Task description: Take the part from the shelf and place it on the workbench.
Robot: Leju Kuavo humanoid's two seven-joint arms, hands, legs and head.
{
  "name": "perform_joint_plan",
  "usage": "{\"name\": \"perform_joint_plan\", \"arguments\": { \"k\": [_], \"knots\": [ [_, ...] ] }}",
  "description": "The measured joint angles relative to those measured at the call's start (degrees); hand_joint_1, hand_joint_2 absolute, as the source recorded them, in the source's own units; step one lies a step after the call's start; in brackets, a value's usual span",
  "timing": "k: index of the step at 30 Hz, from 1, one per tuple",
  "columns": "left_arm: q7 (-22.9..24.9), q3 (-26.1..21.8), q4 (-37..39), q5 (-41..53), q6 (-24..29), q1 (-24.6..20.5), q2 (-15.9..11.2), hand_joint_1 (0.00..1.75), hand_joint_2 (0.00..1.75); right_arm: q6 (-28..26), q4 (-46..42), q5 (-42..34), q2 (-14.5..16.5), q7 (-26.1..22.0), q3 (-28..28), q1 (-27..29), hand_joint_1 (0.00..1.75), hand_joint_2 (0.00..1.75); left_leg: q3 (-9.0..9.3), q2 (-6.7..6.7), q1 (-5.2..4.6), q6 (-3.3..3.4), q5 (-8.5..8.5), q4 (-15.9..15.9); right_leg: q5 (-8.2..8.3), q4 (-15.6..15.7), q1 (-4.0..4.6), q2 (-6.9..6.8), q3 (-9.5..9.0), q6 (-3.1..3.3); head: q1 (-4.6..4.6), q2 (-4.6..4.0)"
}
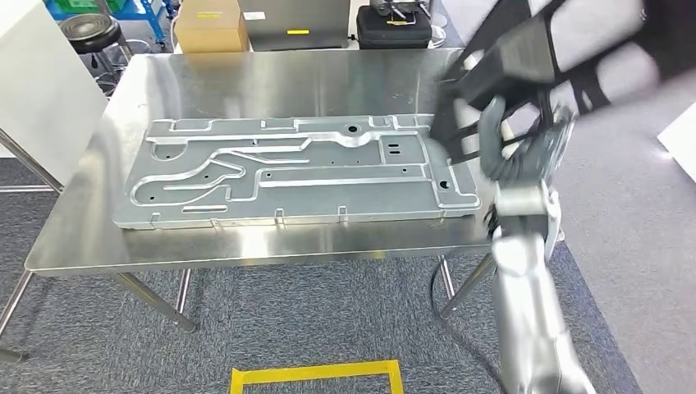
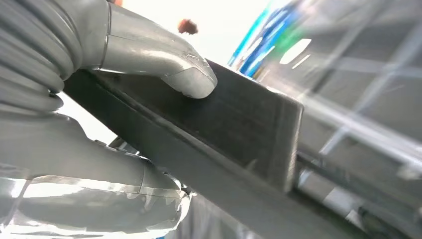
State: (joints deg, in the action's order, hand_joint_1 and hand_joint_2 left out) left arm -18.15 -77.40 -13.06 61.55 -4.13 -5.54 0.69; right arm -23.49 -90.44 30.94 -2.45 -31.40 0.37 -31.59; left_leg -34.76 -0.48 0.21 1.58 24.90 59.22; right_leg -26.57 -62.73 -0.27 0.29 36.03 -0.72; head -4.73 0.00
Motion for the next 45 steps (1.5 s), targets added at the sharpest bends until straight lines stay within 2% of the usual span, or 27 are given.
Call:
{"name": "perform_joint_plan", "arguments": {
  "k": [2,4,6,7,9,11,12,13,15,16,17,21,23,25,26,27,28,29,31,33,35,37,39,41,42,43,45],
  "knots": [
    [-0.19,0.36,0.01,0.35,-0.10,0.01,0.03,0.00,1.75,-5.74,8.33,9.49,-1.63,4.17,-1.26,-5.40,1.75,1.75,-0.17,-0.15,-0.09,-0.39,-0.01,-0.06,1.15,3.52,0.36,-0.01,-1.08,0.58,0.00,0.00],
    [-0.32,0.69,0.01,0.63,-0.12,0.00,-0.07,0.00,1.75,-9.55,15.82,18.75,-3.20,8.52,-1.49,-9.60,1.75,1.75,-0.28,-0.17,-0.10,-0.97,-0.02,-0.20,1.29,4.10,0.28,-0.01,-1.23,0.83,-0.01,0.00],
    [-0.45,1.11,0.01,0.78,-0.15,-0.01,-0.19,0.00,1.75,-10.65,22.21,27.98,-4.26,13.14,-1.09,-12.91,1.75,1.75,-0.80,-0.07,-0.13,-1.55,0.94,1.17,1.58,4.96,-0.09,-0.13,-1.79,1.25,0.00,0.00],
    [-0.57,1.29,0.01,0.83,-0.20,0.00,-0.25,0.00,1.75,-10.23,25.36,33.38,-4.52,16.03,-0.37,-14.61,1.75,1.75,-1.82,-0.01,-0.10,-1.82,2.14,3.40,1.69,5.32,-0.29,-0.19,-2.08,1.46,0.00,0.00],
    [-0.91,1.54,0.01,0.94,-0.36,0.02,-0.28,0.00,1.75,-8.43,31.75,44.14,-4.73,21.29,2.10,-17.88,1.75,1.75,-5.40,0.04,0.18,-2.29,5.15,10.58,1.58,5.41,-0.24,-0.13,-2.29,1.79,0.00,0.00],
    [-1.49,1.69,0.01,1.12,-0.61,0.00,-0.34,0.00,1.75,-6.00,37.92,51.78,-4.37,23.64,5.47,-20.18,1.75,1.75,-8.37,0.06,0.41,-2.68,5.90,15.42,1.33,5.36,-0.20,-0.01,-2.52,1.87,0.00,0.00],
    [-1.88,1.77,0.01,1.23,-0.74,-0.01,-0.36,0.00,1.75,-4.67,40.92,54.43,-3.93,24.00,7.32,-21.06,1.75,1.75,-8.43,0.08,0.49,-2.80,4.69,14.81,1.14,5.31,-0.20,0.03,-2.73,1.82,0.01,0.00],
    [-2.28,1.88,0.01,1.37,-0.84,-0.03,-0.42,0.00,1.75,-3.28,43.82,56.42,-3.34,24.18,9.26,-21.86,1.75,1.75,-7.40,0.11,0.54,-2.84,2.58,12.00,0.89,5.22,-0.20,0.05,-3.00,1.73,0.00,0.00],
    [-3.01,2.19,0.01,1.64,-0.91,-0.20,-0.53,0.00,1.75,-0.42,49.04,58.44,-1.85,24.00,13.20,-23.19,1.75,1.75,-3.93,0.21,0.51,-2.61,-1.38,3.99,0.26,4.93,-0.10,0.03,-3.37,1.37,0.01,0.00],
    [-3.30,2.38,0.01,1.78,-0.92,-0.36,-0.58,0.00,1.75,0.90,51.50,58.71,-1.05,23.63,15.21,-23.74,1.75,1.75,-2.71,0.22,0.44,-2.37,-2.27,1.24,0.05,4.77,-0.02,-0.01,-3.33,1.15,0.00,0.00],
    [-3.53,2.55,0.01,1.87,-0.92,-0.51,-0.60,0.00,1.75,2.04,53.80,58.80,-0.28,23.06,17.10,-24.11,1.75,1.75,-2.12,0.19,0.37,-2.12,-2.44,-0.20,-0.09,4.67,0.07,-0.09,-3.23,0.91,0.01,0.00],
    [-3.99,2.99,0.01,1.77,-0.81,-0.68,-0.61,0.00,1.75,3.86,60.85,58.46,2.43,20.18,22.62,-23.74,1.75,1.75,-1.76,0.00,0.53,-1.10,-2.04,-0.91,-1.01,3.87,0.11,-0.31,-2.83,-0.03,0.01,0.00],
    [-4.18,3.02,0.01,1.53,-0.71,-0.76,-0.61,0.00,1.75,3.97,63.20,58.10,3.57,19.78,23.91,-23.48,1.75,1.75,-1.40,0.03,0.73,-0.61,-1.96,-1.24,-3.52,-0.99,-0.05,-0.28,-0.49,-0.58,0.03,0.00],
    [-4.37,3.02,0.01,1.28,-0.54,-0.72,-0.61,0.00,1.75,4.01,65.43,57.70,4.35,19.81,24.82,-23.03,1.75,1.75,-1.19,0.02,0.72,-0.32,-1.72,-1.24,-6.41,-8.98,-0.14,-0.28,3.91,-0.96,0.02,0.00],
    [-4.43,3.02,0.01,1.19,-0.43,-0.62,-0.61,0.00,1.75,4.02,66.41,57.54,4.66,19.86,25.19,-22.64,1.75,1.75,-1.06,-0.02,0.71,-0.26,-1.59,-1.21,-6.79,-11.66,-0.18,-0.28,5.64,-1.05,0.02,0.00],
    [-4.47,3.02,0.01,1.08,-0.31,-0.49,-0.61,0.00,1.75,4.03,67.29,57.35,4.92,19.94,25.52,-22.21,1.75,1.75,-0.90,-0.07,0.70,-0.27,-1.43,-1.15,-6.11,-12.33,-0.20,-0.28,6.45,-1.03,0.02,0.00],
    [-4.49,3.01,0.01,0.99,-0.21,-0.38,-0.61,0.00,1.75,4.02,67.92,57.10,5.10,20.04,25.74,-21.86,1.75,1.75,-0.71,-0.12,0.69,-0.32,-1.26,-1.08,-4.34,-10.53,-0.21,-0.29,6.04,-0.91,0.01,0.00],
    [-4.51,3.01,0.01,0.95,-0.14,-0.32,-0.60,0.00,1.75,3.99,68.37,56.77,5.22,20.13,25.87,-21.64,1.75,1.75,-0.49,-0.17,0.65,-0.42,-1.06,-1.01,-1.86,-6.71,-0.18,-0.29,4.55,-0.67,0.01,0.00],
    [-4.60,3.01,0.01,0.97,-0.10,-0.30,-0.58,0.00,1.75,3.83,69.06,55.94,5.30,20.27,25.98,-21.50,0.87,0.87,-0.15,-0.18,0.51,-0.78,-0.69,-0.91,1.71,1.24,0.08,-0.30,1.12,-0.03,0.02,0.00],
    [-4.72,3.02,0.01,1.18,-0.07,-0.31,-0.58,0.00,1.75,3.40,69.71,55.21,5.31,20.27,25.99,-21.30,0.00,0.00,-0.03,-0.11,0.41,-1.30,-0.51,-0.96,2.44,4.37,0.44,-0.25,-0.24,0.46,0.02,0.00],
    [-4.83,3.04,0.01,1.46,0.02,-0.29,-0.59,0.00,1.75,2.84,70.31,54.71,5.30,20.25,25.98,-20.93,0.00,0.00,0.19,-0.03,0.33,-1.89,-0.47,-1.21,2.49,4.61,0.49,-0.18,-0.37,0.88,0.01,0.00],
    [-4.90,3.08,0.01,1.74,0.19,-0.25,-0.59,0.00,1.75,2.35,70.73,54.44,5.27,20.23,25.98,-20.73,0.00,0.00,-0.04,0.06,0.32,-2.39,0.59,-0.04,2.70,5.23,0.15,-0.18,-0.89,1.46,0.00,0.00],
    [-4.89,3.11,0.01,1.92,0.38,-0.23,-0.61,0.00,1.75,1.89,71.08,54.30,5.28,20.17,25.97,-20.54,0.00,0.00,-2.51,0.14,0.47,-2.76,3.81,5.68,2.80,5.65,-0.06,-0.19,-1.28,1.92,-0.02,0.00],
    [-4.87,3.13,0.01,1.95,0.56,-0.16,-0.66,0.00,0.87,1.19,71.43,53.88,5.31,20.07,25.96,-20.15,0.00,0.00,-6.09,0.15,0.56,-3.07,6.75,13.07,2.73,5.60,0.02,-0.17,-1.34,2.11,-0.03,0.00],
    [-4.89,3.13,0.01,1.95,0.71,-0.08,-0.67,0.00,0.44,0.59,71.57,53.49,5.31,19.98,25.91,-19.94,0.00,0.00,-6.97,0.15,0.57,-3.18,6.86,14.77,2.68,5.55,0.06,-0.13,-1.39,2.13,-0.03,0.00],
    [-4.92,3.13,0.01,1.95,0.86,-0.01,-0.67,0.00,0.00,-0.35,71.66,53.01,5.31,19.76,25.82,-19.79,0.00,0.00,-6.75,0.16,0.59,-3.24,5.85,14.17,2.61,5.47,0.06,-0.07,-1.44,2.09,-0.03,0.00],
    [-5.03,3.14,0.01,1.95,1.20,0.02,-0.68,0.00,0.00,-2.93,71.79,51.51,5.35,18.63,25.36,-19.50,0.00,0.00,-3.50,0.17,0.68,-3.18,2.02,7.35,2.34,5.14,0.06,0.06,-1.57,1.84,-0.03,0.00]
  ]
}}
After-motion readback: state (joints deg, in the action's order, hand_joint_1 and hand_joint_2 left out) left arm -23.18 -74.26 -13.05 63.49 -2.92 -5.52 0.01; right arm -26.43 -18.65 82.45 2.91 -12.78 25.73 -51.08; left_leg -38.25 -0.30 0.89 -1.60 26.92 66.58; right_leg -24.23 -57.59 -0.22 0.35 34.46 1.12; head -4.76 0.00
